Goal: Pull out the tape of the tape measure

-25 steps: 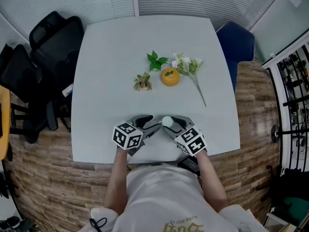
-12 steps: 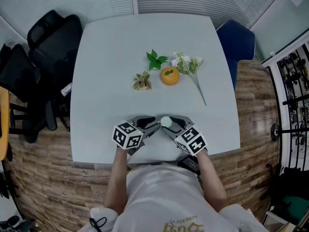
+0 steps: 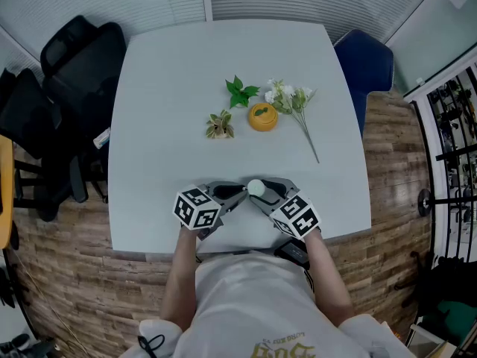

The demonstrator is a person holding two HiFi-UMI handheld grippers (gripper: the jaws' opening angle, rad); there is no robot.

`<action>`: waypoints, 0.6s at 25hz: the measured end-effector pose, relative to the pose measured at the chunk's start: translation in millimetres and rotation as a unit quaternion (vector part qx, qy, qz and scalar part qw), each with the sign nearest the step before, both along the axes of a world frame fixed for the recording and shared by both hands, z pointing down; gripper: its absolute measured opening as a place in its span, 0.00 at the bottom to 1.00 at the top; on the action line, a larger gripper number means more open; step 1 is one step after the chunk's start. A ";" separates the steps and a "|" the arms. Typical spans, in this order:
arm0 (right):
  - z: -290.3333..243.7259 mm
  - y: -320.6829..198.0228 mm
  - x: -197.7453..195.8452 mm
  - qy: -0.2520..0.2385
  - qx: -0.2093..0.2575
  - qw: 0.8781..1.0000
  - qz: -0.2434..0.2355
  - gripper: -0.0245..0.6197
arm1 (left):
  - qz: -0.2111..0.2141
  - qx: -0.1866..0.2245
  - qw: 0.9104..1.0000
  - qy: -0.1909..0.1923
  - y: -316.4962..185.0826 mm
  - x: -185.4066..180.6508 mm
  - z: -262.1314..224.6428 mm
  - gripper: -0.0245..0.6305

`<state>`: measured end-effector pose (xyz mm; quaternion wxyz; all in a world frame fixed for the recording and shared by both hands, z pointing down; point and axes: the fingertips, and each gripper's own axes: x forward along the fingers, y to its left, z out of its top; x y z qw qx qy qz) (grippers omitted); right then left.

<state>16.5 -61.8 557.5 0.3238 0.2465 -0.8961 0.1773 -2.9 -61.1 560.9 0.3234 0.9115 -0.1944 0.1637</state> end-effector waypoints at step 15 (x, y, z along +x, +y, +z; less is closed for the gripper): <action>2.6 2.9 0.1 -0.003 -0.006 1.000 -0.004 0.39 | 0.006 -0.010 1.000 -0.005 3.2 -1.0 3.6 0.06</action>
